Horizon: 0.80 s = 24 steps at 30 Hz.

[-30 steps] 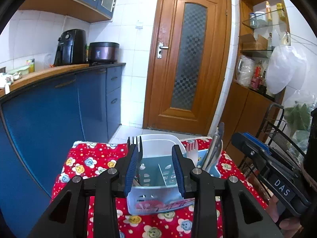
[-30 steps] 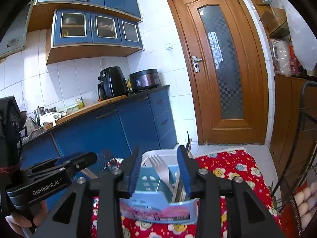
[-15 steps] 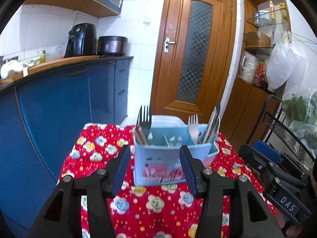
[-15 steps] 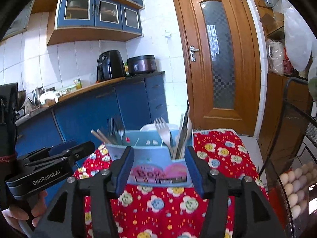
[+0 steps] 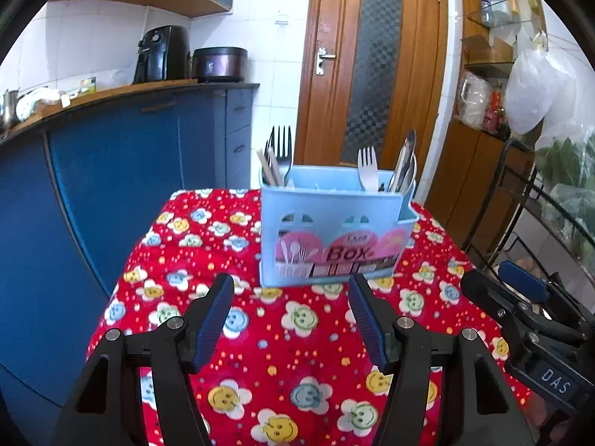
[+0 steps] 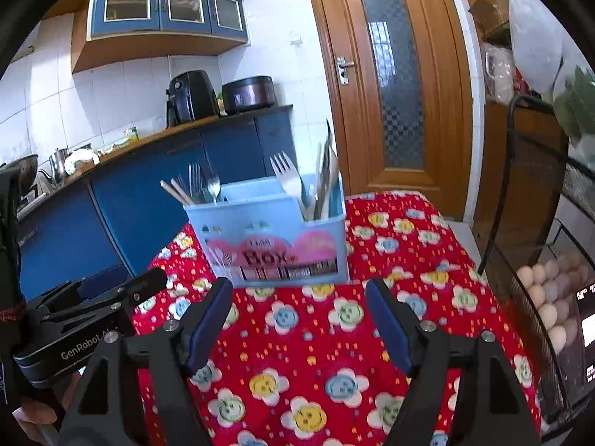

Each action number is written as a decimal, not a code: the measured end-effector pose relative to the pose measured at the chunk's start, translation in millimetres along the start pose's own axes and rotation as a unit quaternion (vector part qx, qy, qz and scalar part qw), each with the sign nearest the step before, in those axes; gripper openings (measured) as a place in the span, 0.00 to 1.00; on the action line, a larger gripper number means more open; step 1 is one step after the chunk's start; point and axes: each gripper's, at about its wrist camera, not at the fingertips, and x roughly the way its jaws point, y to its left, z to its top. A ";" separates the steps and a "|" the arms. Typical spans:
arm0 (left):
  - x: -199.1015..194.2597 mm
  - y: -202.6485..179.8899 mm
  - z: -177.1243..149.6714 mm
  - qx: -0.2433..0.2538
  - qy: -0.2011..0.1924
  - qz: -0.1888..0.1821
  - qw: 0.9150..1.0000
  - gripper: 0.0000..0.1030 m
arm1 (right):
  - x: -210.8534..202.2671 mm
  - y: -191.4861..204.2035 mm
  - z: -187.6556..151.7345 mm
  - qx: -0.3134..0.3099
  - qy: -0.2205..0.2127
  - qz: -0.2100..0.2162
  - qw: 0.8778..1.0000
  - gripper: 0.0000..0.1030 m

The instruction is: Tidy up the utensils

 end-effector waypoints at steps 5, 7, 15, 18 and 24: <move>3.3 1.3 -17.4 -0.003 0.001 0.009 1.000 0.63 | -2.2 -3.7 -18.7 0.005 -0.004 -0.007 1.000 0.82; 3.4 1.2 -24.5 -0.003 -0.002 0.017 1.000 0.63 | -2.6 -5.1 -25.4 0.006 -0.007 -0.011 1.000 0.84; 7.1 0.2 -48.6 -0.004 -0.009 0.032 0.999 0.63 | 5.3 -6.9 -48.0 0.003 0.001 -0.022 1.000 0.86; 10.3 0.4 -54.6 -0.003 -0.008 0.034 0.999 0.63 | 9.9 -7.0 -52.4 0.001 0.009 -0.024 1.000 0.86; 15.5 -2.3 -59.1 -0.001 0.000 0.037 0.999 0.63 | 14.9 -9.1 -58.9 0.005 0.019 -0.024 1.000 0.86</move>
